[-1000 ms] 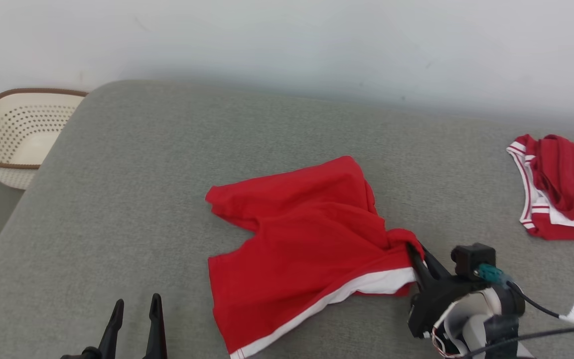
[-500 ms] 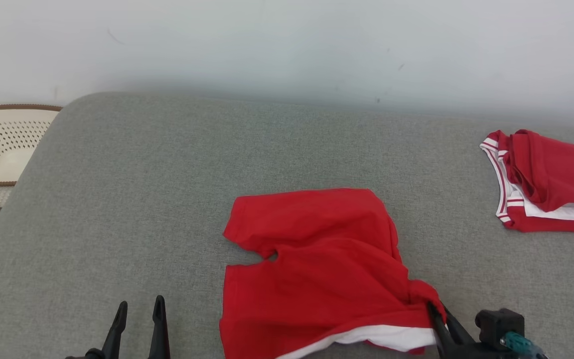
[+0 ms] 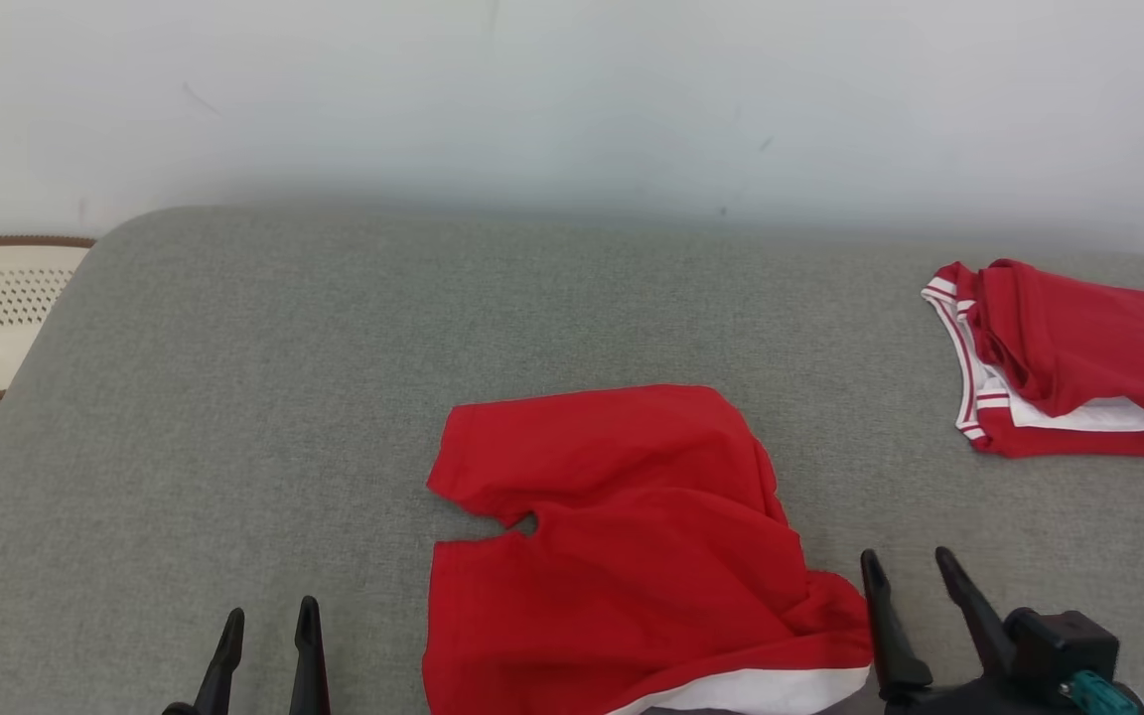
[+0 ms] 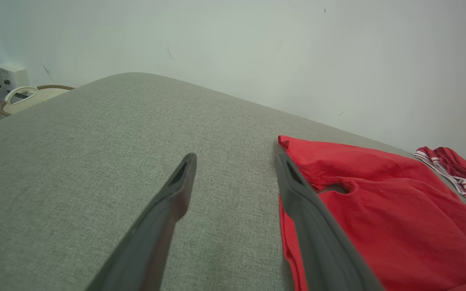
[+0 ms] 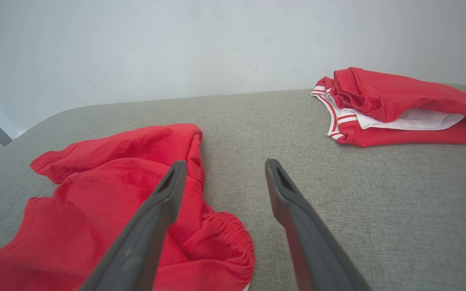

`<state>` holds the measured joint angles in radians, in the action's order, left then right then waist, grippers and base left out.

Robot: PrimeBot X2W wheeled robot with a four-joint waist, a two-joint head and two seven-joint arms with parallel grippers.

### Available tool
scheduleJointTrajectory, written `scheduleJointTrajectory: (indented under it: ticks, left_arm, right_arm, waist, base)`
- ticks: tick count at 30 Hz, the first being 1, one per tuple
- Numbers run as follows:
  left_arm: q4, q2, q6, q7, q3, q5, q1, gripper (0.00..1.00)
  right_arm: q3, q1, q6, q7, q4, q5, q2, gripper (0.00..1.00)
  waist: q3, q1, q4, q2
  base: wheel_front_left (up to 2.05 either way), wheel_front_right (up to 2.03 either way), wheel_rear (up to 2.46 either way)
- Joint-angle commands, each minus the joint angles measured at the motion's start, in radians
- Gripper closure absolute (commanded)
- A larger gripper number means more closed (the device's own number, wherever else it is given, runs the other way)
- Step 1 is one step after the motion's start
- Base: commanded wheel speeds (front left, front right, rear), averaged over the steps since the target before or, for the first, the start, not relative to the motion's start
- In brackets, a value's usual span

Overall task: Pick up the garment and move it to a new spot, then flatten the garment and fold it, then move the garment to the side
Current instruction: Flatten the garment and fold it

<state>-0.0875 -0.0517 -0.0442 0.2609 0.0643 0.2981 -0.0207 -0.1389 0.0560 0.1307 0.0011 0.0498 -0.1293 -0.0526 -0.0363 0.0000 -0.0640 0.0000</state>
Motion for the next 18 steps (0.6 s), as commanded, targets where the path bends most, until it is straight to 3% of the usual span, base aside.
scheduleJointTrajectory:
  ticks: [1, 18]
  left_arm:
    - [0.003, 0.000, 0.005, 0.005, -0.004, -0.013, 0.016, 0.00]
    - [0.042, 0.001, -0.004, 0.005, -0.018, -0.022, 0.044, 0.00]
  right_arm:
    - [0.004, 0.003, 0.000, -0.012, 0.006, 0.003, 0.002, 0.00]
    - [0.069, 0.018, 0.000, -0.157, 0.007, -0.039, 0.003, 0.00]
  waist:
    - [0.006, 0.0000, 0.007, 0.0000]
    - [0.031, 0.0000, 0.072, 0.0000]
  base:
    - [0.00, 0.00, 0.00]
    - [0.00, 0.00, 0.00]
